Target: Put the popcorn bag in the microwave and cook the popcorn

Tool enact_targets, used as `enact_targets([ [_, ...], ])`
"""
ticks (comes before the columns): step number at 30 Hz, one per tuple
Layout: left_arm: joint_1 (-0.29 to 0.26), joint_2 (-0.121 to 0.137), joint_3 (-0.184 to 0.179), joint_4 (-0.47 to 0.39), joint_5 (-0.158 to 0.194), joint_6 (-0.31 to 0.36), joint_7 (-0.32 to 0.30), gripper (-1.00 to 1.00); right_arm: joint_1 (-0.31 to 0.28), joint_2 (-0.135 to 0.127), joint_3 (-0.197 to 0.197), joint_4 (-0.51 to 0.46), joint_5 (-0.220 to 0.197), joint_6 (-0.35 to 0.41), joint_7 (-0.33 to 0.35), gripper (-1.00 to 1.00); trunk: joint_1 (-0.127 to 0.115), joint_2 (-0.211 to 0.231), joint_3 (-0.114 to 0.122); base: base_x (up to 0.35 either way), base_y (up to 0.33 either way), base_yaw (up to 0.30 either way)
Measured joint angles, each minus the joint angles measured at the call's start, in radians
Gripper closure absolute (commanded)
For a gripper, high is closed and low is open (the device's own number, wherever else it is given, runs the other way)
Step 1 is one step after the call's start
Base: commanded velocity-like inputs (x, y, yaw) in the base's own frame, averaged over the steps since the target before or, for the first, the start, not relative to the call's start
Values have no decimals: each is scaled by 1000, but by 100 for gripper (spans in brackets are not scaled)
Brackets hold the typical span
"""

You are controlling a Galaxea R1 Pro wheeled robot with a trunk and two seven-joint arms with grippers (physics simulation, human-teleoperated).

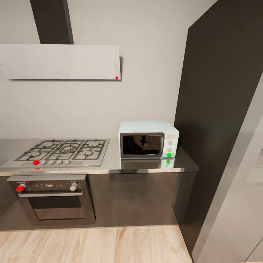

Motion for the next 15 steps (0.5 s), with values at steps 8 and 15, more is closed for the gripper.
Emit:
enact_targets([
  [8, 0, 0, 0, 0, -1, 0, 0, -100, 0, 0, 0, 0, 1, 0, 0, 100, 0, 0, 0, 0, 0, 0],
  [15, 0, 0, 0, 0, -1, 0, 0, -100, 0, 0, 0, 0, 1, 0, 0, 100, 0, 0, 0, 0, 0, 0],
])
